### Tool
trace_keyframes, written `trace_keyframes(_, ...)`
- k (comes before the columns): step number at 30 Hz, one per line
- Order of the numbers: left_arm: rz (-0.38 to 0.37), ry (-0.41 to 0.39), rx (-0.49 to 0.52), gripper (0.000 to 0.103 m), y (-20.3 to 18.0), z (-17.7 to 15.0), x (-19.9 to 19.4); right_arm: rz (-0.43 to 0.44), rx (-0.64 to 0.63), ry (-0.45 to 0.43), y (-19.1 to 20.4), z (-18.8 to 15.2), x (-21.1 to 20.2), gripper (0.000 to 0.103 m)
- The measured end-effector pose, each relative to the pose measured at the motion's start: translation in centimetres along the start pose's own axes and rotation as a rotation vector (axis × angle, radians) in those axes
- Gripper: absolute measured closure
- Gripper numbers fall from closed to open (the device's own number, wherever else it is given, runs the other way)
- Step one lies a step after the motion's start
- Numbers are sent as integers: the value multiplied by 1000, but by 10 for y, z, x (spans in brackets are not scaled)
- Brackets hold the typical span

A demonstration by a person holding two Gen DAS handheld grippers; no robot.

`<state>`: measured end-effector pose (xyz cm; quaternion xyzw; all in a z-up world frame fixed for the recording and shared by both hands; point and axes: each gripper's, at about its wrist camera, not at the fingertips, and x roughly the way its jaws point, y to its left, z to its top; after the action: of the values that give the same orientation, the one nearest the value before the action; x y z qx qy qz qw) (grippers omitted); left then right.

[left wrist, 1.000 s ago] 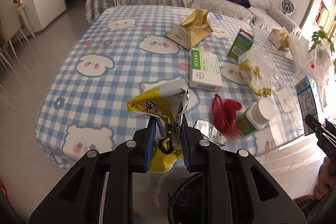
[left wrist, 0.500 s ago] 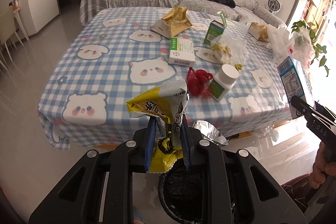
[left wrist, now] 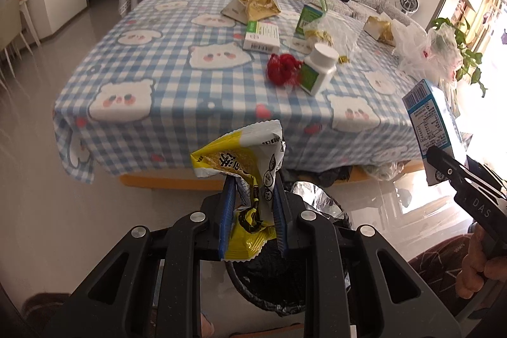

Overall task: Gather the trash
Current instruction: 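Lift the yellow wrapper and milk carton and carry both over the black trash bin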

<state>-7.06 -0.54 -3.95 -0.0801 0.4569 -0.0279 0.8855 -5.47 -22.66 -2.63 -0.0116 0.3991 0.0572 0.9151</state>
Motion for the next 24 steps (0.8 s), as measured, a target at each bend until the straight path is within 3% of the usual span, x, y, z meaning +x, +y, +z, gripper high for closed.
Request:
trace_keyframes(12,5,73,10,81,-14,-65,26,-1,-24,76,23,-48,18,42)
trace_keyframes(24,25,150,7,81,-25,-91,82,-47,-28,176,12,-88,85,42)
